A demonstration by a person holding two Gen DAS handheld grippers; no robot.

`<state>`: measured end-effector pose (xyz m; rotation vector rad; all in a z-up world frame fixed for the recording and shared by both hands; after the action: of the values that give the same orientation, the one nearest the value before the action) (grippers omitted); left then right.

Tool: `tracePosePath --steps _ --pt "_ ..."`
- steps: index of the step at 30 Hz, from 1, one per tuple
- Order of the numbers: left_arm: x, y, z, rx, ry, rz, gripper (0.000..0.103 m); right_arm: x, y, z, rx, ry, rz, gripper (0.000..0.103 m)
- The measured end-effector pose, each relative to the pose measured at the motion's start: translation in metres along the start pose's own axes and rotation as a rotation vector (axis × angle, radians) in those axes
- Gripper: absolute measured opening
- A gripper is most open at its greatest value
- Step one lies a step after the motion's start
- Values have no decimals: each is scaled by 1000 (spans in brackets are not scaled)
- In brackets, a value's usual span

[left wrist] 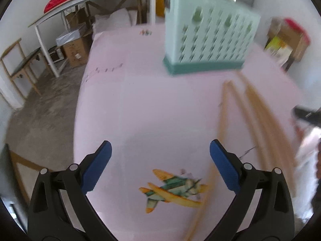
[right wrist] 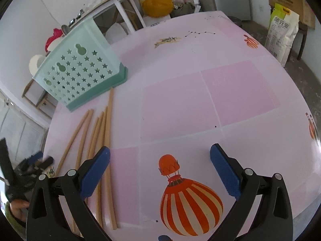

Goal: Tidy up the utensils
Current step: 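Close the left gripper on one wooden chopstick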

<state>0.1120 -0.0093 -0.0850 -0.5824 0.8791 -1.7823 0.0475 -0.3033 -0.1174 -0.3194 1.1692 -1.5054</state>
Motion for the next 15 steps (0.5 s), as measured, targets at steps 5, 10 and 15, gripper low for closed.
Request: tracePosePath --steps 5,10,15 --pt "17 -7 15 38 14 -129 68 -3 2 -1 -10 -18 -22 97" --pt "46 12 29 -3 94 -200 46 -5 5 -1 -12 -43 -45 97" --pt "76 34 47 -44 195 -218 34 -7 6 -2 -8 -67 -61 97"
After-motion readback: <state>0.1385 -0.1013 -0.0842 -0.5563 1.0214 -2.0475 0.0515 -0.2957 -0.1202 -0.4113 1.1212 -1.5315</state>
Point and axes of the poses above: each gripper's, at about its wrist camera, not at the fingertips, and y roughly the way its jaws point, x to its right, z to its top, the point moved 4 cm from there along y, roughly the way its jaws point, and after that the axes turned 6 degrees about y, right-handed, at the moved point
